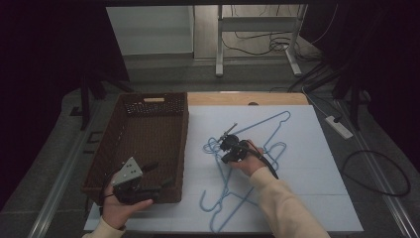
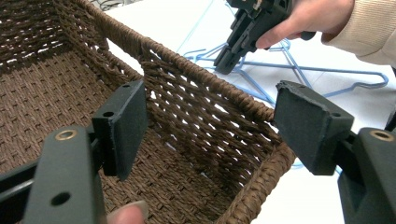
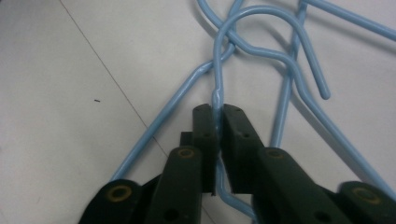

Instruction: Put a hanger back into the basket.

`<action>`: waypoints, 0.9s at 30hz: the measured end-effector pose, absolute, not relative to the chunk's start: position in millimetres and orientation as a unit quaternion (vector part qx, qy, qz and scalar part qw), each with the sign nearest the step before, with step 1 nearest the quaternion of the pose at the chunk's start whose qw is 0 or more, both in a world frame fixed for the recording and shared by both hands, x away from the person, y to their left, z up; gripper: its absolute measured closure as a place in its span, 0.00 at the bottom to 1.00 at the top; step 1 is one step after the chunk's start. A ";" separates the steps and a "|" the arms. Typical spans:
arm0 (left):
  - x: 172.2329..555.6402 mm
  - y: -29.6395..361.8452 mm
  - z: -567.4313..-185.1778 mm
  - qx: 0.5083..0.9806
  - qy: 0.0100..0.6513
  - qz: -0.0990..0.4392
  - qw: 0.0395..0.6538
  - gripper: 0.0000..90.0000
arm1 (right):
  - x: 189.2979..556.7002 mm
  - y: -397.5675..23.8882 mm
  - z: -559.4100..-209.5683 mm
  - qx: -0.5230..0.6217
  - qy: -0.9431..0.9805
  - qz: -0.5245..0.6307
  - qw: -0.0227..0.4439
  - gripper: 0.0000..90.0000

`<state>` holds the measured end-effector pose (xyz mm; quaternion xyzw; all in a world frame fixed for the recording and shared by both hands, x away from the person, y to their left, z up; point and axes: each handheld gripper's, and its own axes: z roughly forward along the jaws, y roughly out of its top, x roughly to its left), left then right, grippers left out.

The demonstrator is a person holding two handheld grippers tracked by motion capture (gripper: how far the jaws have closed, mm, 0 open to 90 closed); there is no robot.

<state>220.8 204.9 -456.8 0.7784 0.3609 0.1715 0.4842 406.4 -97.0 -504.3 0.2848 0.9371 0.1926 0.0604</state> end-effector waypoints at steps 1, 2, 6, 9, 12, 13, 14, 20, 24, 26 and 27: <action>220.7 204.9 -456.7 0.778 0.361 0.172 0.484 0.30 | 406.0 -96.8 -504.2 0.290 0.936 0.192 0.060 0.95; 220.5 204.7 -456.6 0.778 0.361 0.173 0.485 0.30 | 405.8 -96.8 -504.0 0.293 0.935 0.192 0.059 0.95; 220.0 205.7 -456.1 0.777 0.362 0.173 0.486 0.30 | 402.1 -98.8 -500.5 0.299 0.930 0.202 0.064 0.96; 220.0 207.3 -455.6 0.775 0.364 0.174 0.487 0.30 | 397.6 -102.7 -493.3 0.303 0.924 0.221 0.070 0.96; 220.0 208.2 -455.4 0.774 0.365 0.174 0.487 0.30 | 391.3 -109.4 -484.8 0.307 0.916 0.246 0.078 0.96; 220.1 208.5 -455.4 0.773 0.365 0.175 0.488 0.30 | 388.8 -112.2 -482.2 0.308 0.913 0.254 0.081 0.96; 220.1 208.5 -455.4 0.773 0.365 0.175 0.488 0.30 | 388.8 -112.2 -482.2 0.308 0.913 0.254 0.081 0.96; 220.4 208.5 -454.6 0.773 0.366 0.176 0.487 0.30 | 371.7 -139.2 -465.0 0.316 0.888 0.318 0.103 0.96; 220.8 208.8 -453.7 0.772 0.368 0.176 0.487 0.30 | 362.6 -150.7 -459.3 0.315 0.879 0.341 0.112 0.96; 221.0 208.9 -453.0 0.773 0.369 0.176 0.486 0.30 | 361.1 -153.0 -458.8 0.314 0.877 0.346 0.111 0.96; 221.1 208.9 -452.4 0.772 0.369 0.174 0.486 0.30 | 358.9 -156.0 -458.4 0.315 0.875 0.351 0.111 0.96</action>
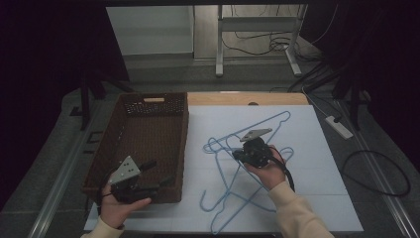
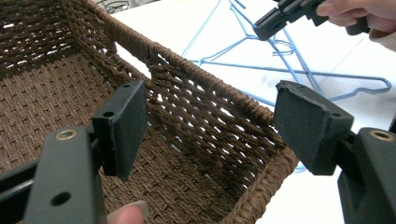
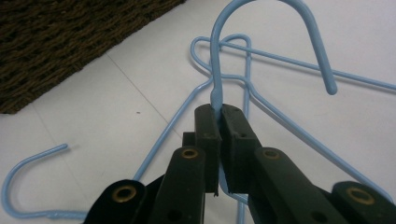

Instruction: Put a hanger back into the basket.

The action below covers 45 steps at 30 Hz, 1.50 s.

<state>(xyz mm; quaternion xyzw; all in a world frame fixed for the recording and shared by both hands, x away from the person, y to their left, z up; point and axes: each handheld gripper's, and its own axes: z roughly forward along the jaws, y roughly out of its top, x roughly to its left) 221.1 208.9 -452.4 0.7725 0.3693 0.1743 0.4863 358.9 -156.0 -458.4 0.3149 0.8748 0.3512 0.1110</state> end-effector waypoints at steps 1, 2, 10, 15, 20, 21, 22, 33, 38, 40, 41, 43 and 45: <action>221.1 208.7 -451.7 0.772 0.370 0.173 0.487 0.30 | 357.5 -157.7 -458.1 0.314 0.873 0.355 0.112 0.96; 220.9 208.3 -450.9 0.773 0.370 0.173 0.486 0.30 | 356.5 -159.2 -457.9 0.313 0.872 0.358 0.114 0.96; 223.5 191.3 -441.5 0.780 0.369 0.151 0.482 0.31 | 351.2 -164.9 -454.9 0.312 0.865 0.375 0.119 0.96; 228.8 174.5 -437.4 0.787 0.363 0.138 0.480 0.31 | 347.4 -165.2 -452.9 0.309 0.863 0.380 0.120 0.96; 233.7 156.4 -434.1 0.796 0.352 0.124 0.476 0.31 | 345.0 -165.9 -450.7 0.308 0.861 0.387 0.122 0.96; 235.5 150.4 -433.1 0.799 0.349 0.120 0.475 0.32 | 343.9 -166.9 -449.5 0.309 0.859 0.390 0.124 0.96; 236.6 146.6 -432.7 0.800 0.347 0.118 0.474 0.32 | 343.9 -166.9 -449.5 0.309 0.859 0.390 0.124 0.96; 257.2 100.2 -433.5 0.822 0.327 0.080 0.460 0.32 | 339.6 -172.8 -444.8 0.312 0.852 0.401 0.127 0.96; 262.7 84.0 -437.5 0.829 0.323 0.066 0.451 0.32 | 337.4 -173.2 -444.4 0.308 0.852 0.404 0.128 0.96; 263.6 79.4 -438.5 0.831 0.323 0.063 0.448 0.32 | 337.0 -173.4 -444.3 0.308 0.852 0.404 0.128 0.96; 263.9 77.1 -439.1 0.833 0.322 0.062 0.446 0.32 | 336.8 -173.5 -444.1 0.308 0.852 0.405 0.127 0.96; 264.7 72.4 -440.8 0.835 0.320 0.058 0.443 0.33 | 336.7 -174.3 -443.6 0.308 0.851 0.405 0.128 0.96; 265.3 67.7 -442.9 0.837 0.319 0.054 0.441 0.32 | 336.7 -174.8 -443.5 0.309 0.851 0.406 0.128 0.96</action>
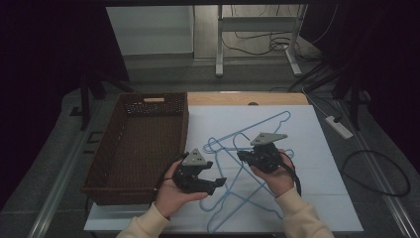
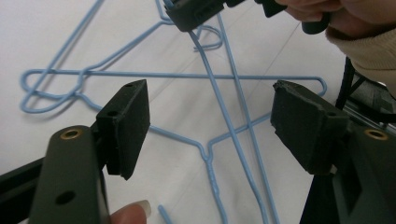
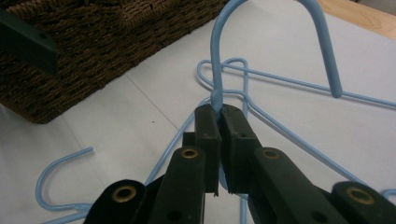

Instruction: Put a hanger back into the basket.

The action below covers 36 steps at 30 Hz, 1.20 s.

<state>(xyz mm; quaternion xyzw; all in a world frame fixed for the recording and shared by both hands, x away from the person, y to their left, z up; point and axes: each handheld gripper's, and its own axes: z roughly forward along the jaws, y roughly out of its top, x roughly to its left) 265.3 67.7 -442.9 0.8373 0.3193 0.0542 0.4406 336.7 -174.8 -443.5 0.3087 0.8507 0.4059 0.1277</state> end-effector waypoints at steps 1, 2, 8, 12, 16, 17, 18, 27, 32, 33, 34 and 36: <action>265.3 67.7 -442.9 0.837 0.319 0.054 0.441 0.33 | 336.7 -174.8 -443.5 0.309 0.851 0.406 0.128 0.96; 265.7 62.5 -445.1 0.840 0.318 0.051 0.436 0.33 | 336.3 -175.6 -442.8 0.310 0.850 0.407 0.128 0.96; 266.0 47.8 -451.0 0.849 0.311 0.045 0.425 0.33 | 335.8 -177.7 -441.7 0.310 0.848 0.411 0.127 0.96; 269.1 32.7 -458.7 0.857 0.306 0.035 0.414 0.33 | 334.7 -179.6 -440.5 0.312 0.846 0.414 0.127 0.96; 272.1 22.1 -466.7 0.860 0.310 0.027 0.404 0.33 | 334.4 -180.5 -440.3 0.312 0.845 0.415 0.127 0.96; 273.2 18.8 -469.6 0.861 0.312 0.024 0.401 0.34 | 334.4 -180.9 -440.4 0.311 0.845 0.416 0.126 0.96; 274.6 16.0 -472.7 0.862 0.313 0.022 0.397 0.35 | 334.2 -181.0 -440.5 0.309 0.845 0.417 0.126 0.96; 285.6 5.7 -490.3 0.865 0.328 0.000 0.379 0.59 | 332.5 -181.0 -440.1 0.306 0.846 0.418 0.125 0.96; 287.9 6.3 -492.6 0.859 0.341 -0.009 0.383 0.83 | 331.9 -181.8 -439.7 0.305 0.845 0.420 0.125 0.96; 288.1 6.5 -493.0 0.858 0.341 -0.014 0.384 0.86 | 331.8 -182.1 -439.6 0.305 0.846 0.420 0.125 0.96; 288.0 6.4 -493.1 0.856 0.344 -0.014 0.385 0.89 | 331.7 -182.5 -439.4 0.305 0.845 0.421 0.125 0.96; 287.8 6.8 -493.1 0.852 0.351 -0.019 0.388 0.91 | 331.4 -183.4 -439.2 0.307 0.844 0.422 0.122 0.96</action>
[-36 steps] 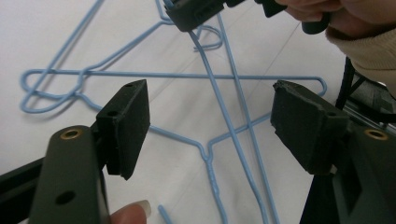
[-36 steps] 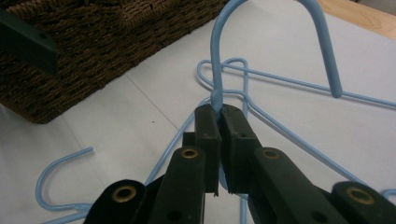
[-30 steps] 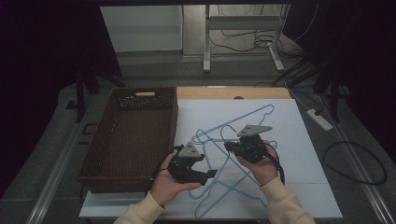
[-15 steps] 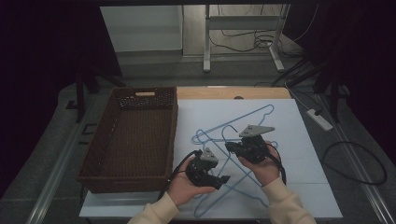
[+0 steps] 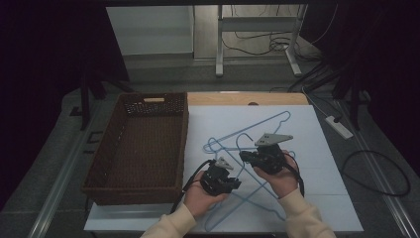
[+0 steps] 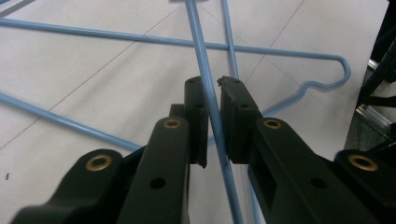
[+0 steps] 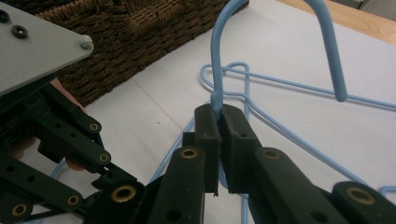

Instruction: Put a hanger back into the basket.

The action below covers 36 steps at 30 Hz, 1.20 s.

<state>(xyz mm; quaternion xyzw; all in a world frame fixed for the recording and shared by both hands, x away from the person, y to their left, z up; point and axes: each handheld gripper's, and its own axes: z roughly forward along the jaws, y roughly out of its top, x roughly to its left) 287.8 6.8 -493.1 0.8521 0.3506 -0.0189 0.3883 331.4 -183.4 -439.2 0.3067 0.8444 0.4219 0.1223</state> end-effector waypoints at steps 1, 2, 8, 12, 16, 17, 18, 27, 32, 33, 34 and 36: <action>287.7 7.2 -492.9 0.850 0.355 -0.018 0.389 0.91 | 331.1 -184.2 -439.1 0.307 0.844 0.423 0.122 0.96; 287.6 7.9 -492.6 0.847 0.360 -0.015 0.391 0.92 | 330.4 -185.0 -438.8 0.308 0.842 0.425 0.123 0.95; 285.7 11.5 -489.1 0.828 0.378 -0.008 0.413 0.96 | 320.3 -197.5 -432.2 0.313 0.829 0.445 0.133 0.79; 285.4 14.2 -485.9 0.820 0.381 -0.008 0.426 0.96 | 305.2 -214.0 -431.1 0.320 0.813 0.464 0.146 0.59; 282.8 15.6 -481.7 0.816 0.378 -0.007 0.438 0.96 | 288.3 -238.3 -436.7 0.329 0.797 0.478 0.165 0.48; 281.9 15.5 -480.3 0.815 0.377 -0.010 0.440 0.96 | 284.4 -245.0 -439.2 0.332 0.794 0.479 0.171 0.46; 281.1 15.4 -478.9 0.814 0.375 -0.013 0.444 0.96 | 281.1 -251.9 -441.8 0.334 0.791 0.481 0.178 0.45; 275.4 19.1 -458.6 0.804 0.368 -0.005 0.468 0.96 | 267.2 -288.6 -451.5 0.347 0.771 0.498 0.195 0.36; 273.6 30.7 -445.1 0.790 0.368 -0.002 0.490 0.96 | 267.3 -294.4 -458.2 0.352 0.776 0.488 0.190 0.35; 273.4 33.4 -442.1 0.788 0.368 -0.003 0.494 0.96 | 267.4 -295.1 -459.1 0.354 0.775 0.488 0.189 0.35; 273.1 36.1 -439.0 0.785 0.369 -0.002 0.498 0.96 | 267.7 -295.7 -459.9 0.355 0.775 0.488 0.188 0.35; 272.6 43.1 -431.3 0.779 0.368 -0.001 0.508 0.96 | 268.7 -296.5 -461.4 0.357 0.775 0.486 0.187 0.35</action>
